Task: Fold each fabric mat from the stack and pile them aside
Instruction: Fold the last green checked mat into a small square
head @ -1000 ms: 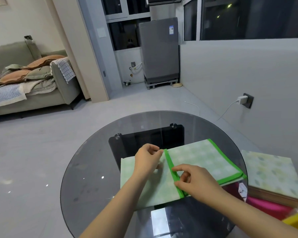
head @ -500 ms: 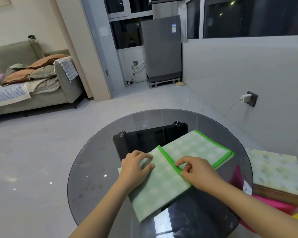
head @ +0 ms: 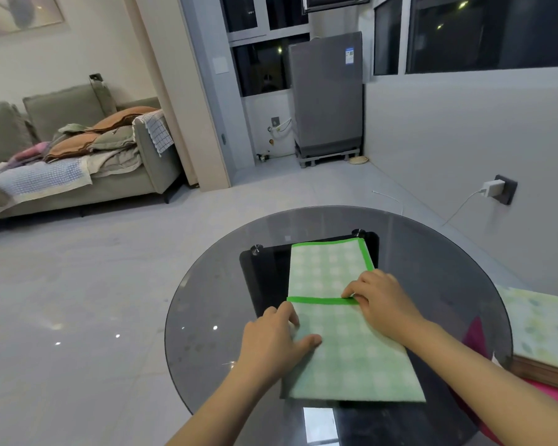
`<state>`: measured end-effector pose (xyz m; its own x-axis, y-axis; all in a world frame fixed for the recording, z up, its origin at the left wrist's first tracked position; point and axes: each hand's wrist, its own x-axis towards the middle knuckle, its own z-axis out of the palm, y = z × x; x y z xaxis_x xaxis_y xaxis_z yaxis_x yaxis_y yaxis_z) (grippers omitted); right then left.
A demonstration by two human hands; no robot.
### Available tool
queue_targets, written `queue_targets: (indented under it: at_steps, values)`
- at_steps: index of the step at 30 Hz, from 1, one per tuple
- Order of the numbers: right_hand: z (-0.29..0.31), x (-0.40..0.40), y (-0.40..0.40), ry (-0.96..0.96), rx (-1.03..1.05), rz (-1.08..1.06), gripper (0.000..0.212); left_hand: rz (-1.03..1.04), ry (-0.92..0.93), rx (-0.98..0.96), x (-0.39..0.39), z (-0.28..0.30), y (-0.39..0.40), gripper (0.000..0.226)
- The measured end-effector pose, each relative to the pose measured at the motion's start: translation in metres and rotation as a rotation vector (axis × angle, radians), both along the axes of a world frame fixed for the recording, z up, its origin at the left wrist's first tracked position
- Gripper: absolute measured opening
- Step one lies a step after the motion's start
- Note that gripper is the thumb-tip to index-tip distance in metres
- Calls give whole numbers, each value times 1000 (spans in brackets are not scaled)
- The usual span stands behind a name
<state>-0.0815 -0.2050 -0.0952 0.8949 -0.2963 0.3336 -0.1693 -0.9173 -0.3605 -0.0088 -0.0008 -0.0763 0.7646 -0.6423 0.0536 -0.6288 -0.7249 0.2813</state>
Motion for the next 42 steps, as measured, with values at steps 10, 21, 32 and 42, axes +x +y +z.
queue_targets:
  at_steps: [10, 21, 32, 42]
  values:
    - [13, -24, 18, -70, 171, -66, 33, -3, 4, -303, 10, 2, -19, 30]
    - [13, -15, 15, -71, 401, -303, 32, 156, 79, -344, 18, -5, -55, 24]
    - [-21, -44, 67, 246, -218, -139, 68, -190, -205, 38, -30, -44, -32, 51]
    - [-16, -65, 38, 254, -279, -121, 102, -215, -66, 169, -13, -26, -2, 59]
